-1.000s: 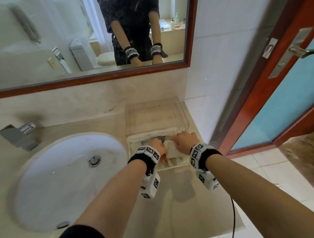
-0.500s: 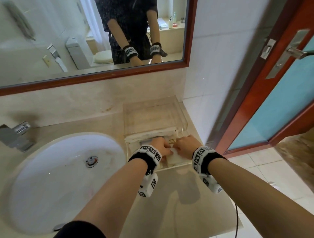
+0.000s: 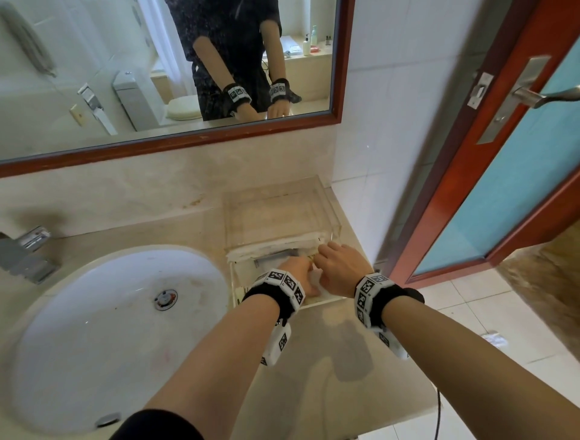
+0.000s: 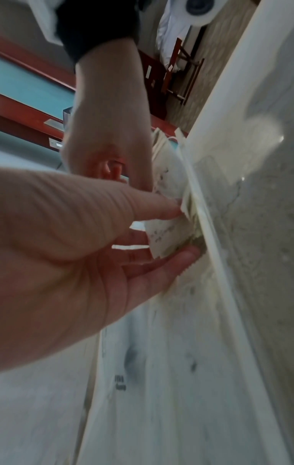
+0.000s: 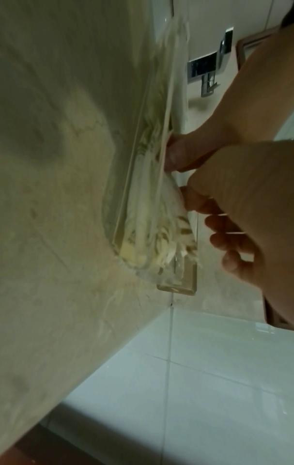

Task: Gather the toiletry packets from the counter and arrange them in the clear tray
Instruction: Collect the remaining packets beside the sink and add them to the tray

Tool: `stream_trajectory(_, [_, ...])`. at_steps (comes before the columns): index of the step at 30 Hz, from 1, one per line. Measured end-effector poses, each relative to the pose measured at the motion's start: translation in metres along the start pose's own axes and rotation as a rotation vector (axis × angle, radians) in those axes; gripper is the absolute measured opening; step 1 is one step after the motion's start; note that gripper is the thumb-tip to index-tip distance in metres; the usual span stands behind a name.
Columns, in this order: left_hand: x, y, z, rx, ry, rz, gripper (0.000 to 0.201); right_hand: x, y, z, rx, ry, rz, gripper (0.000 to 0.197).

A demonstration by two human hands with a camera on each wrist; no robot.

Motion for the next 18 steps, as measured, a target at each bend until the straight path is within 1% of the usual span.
stream_trajectory(1, [-0.001,0.0,0.0,-0.005,0.003,0.004,0.041,0.0,0.0,-0.003,-0.001,-0.081,-0.021,0.021])
stream_trajectory(4, [-0.001,-0.003,0.002,-0.041,-0.003,0.009,0.044,-0.013,0.002,0.0,-0.14,-0.226,-0.074,0.032])
stream_trajectory(6, [-0.002,-0.005,0.002,-0.049,-0.002,-0.006,0.041,-0.02,0.003,0.004,-0.224,-0.334,-0.073,0.031])
stream_trajectory(9, [-0.003,-0.007,0.0,-0.028,-0.014,0.0,0.034,-0.028,0.003,0.003,-0.254,-0.326,-0.105,0.033])
stream_trajectory(14, [-0.005,-0.008,-0.001,-0.008,-0.009,0.023,0.027,-0.032,0.001,0.002,-0.267,-0.315,-0.101,0.033])
stream_trajectory(18, [-0.006,-0.006,0.003,-0.011,-0.029,0.007,0.028,-0.032,0.002,0.001,-0.271,-0.315,-0.117,0.035])
Point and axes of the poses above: each hand's wrist, its own y-axis away from the middle knuckle, its own x-axis out of the back of the hand, z = x × y, the point moved 7 cm from there along -y, towards the middle knuckle, and after that the axes turned 10 degrees about -z, right-handed, at the moved point
